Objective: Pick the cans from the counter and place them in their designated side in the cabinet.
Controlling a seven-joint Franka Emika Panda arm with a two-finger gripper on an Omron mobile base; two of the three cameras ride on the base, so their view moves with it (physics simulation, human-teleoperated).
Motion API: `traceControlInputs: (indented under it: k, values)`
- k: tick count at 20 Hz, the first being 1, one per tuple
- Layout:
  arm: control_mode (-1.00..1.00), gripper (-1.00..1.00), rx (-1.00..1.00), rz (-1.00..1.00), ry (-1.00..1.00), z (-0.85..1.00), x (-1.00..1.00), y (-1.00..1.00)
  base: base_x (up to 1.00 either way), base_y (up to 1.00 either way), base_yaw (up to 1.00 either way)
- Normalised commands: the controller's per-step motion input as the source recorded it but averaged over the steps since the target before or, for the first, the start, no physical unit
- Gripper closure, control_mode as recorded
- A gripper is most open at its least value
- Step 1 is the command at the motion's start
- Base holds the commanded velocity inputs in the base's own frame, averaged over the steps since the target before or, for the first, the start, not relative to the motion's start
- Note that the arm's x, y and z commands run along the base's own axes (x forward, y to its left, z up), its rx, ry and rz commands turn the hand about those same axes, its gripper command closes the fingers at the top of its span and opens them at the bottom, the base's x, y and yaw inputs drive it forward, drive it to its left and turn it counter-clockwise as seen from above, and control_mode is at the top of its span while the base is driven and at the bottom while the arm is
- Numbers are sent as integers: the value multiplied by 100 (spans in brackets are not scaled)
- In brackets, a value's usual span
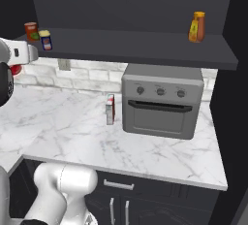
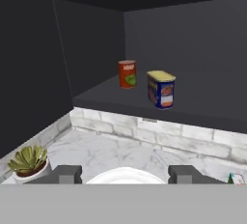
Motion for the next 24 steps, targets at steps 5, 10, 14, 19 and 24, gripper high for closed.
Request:
traceControlInputs:
  k: [5,10,14,19,24]
  values:
    - [-100,100,0,3,-3,8,1,3,0,0,0]
    - [-100,100,-1,3,-2,6,4,6,0,0,0]
    - [-100,100,-1,2,-2,4,4,6,0,0,0]
    - [-100,100,-1,2,-2,5,7,5,0,0,0]
    - [-100,100,-2,2,-2,3,9,3,0,0,0]
